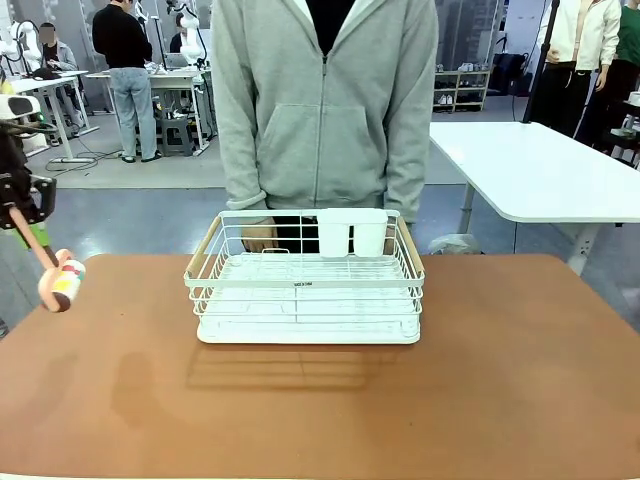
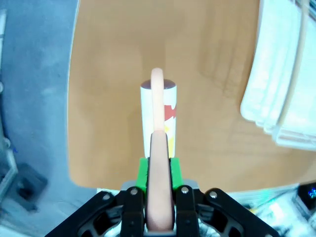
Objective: Clean the table.
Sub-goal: Place the Lint Roller down when the Dish drying rack is positioned in the middle of the table.
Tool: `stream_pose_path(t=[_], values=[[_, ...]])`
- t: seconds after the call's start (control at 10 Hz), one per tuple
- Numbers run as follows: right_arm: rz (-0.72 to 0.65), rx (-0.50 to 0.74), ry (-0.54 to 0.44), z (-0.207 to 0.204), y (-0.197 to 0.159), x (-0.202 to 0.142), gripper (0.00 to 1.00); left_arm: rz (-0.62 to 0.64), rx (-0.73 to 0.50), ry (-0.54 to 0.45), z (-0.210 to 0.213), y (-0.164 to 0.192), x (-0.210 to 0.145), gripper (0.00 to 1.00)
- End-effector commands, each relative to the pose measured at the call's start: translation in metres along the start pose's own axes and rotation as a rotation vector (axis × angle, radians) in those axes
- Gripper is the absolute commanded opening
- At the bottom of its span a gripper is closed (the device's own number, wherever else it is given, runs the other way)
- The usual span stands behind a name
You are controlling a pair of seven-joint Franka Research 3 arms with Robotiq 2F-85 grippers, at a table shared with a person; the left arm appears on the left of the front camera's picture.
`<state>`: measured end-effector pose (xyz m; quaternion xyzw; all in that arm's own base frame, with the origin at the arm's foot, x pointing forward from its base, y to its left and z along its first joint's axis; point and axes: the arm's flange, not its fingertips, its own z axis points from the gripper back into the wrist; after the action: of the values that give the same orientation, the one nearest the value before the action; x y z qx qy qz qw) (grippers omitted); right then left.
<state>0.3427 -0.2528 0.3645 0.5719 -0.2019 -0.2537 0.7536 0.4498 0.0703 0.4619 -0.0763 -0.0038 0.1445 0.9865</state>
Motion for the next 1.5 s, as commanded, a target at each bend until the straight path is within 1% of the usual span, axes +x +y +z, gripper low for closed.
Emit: stream_pose_path(t=[0.0,0.1,0.2,0.3,0.4,0.5,0.6,0.7,0.8,0.9,1.0,1.1,1.2,1.4], values=[[0.001,0.003,-0.002,0.001,0.003,0.0,1.0,0.443,-0.016,-0.092,-0.007,-0.026,0.019,0.21],[0.001,0.003,-0.002,0.001,0.003,0.0,1.0,0.565,-0.02,-0.142,-0.012,-0.034,0.021,0.21],[0.001,0.003,-0.002,0.001,0.003,0.0,1.0,0.661,-0.003,-0.181,-0.015,-0.041,0.025,0.21],[0.001,0.003,-0.002,0.001,0.003,0.0,1.0,0.792,0.033,-0.251,-0.023,-0.048,0.028,0.21],[0.001,0.003,-0.002,0.001,0.003,0.0,1.0,0.895,0.042,-0.303,-0.029,-0.054,0.031,0.21],[0.001,0.003,-0.002,0.001,0.003,0.0,1.0,0.947,0.048,-0.3,-0.034,-0.059,0.033,0.21],[0.001,0.003,-0.002,0.001,0.003,0.0,1.0,0.948,0.049,-0.282,-0.038,-0.061,0.033,0.21],[0.001,0.003,-0.002,0.001,0.003,0.0,1.0,0.992,0.009,-0.296,-0.045,-0.061,0.034,0.21],[0.001,0.003,-0.002,0.001,0.003,0.0,1.0,0.99,-0.074,-0.31,-0.054,-0.059,0.034,0.21],[0.001,0.003,-0.002,0.001,0.003,0.0,1.0,1.009,-0.133,-0.359,-0.064,-0.054,0.035,0.21],[0.001,0.003,-0.002,0.001,0.003,0.0,1.0,1.021,-0.149,-0.35,-0.071,-0.047,0.035,0.21],[0.001,0.003,-0.002,0.001,0.003,0.0,1.0,1.036,-0.168,-0.322,-0.077,-0.041,0.033,0.21],[0.001,0.003,-0.002,0.001,0.003,0.0,1.0,1.046,-0.204,-0.34,-0.081,-0.037,0.032,0.21],[0.001,0.003,-0.002,0.001,0.003,0.0,1.0,1.043,-0.271,-0.336,-0.09,-0.036,0.028,0.21]])
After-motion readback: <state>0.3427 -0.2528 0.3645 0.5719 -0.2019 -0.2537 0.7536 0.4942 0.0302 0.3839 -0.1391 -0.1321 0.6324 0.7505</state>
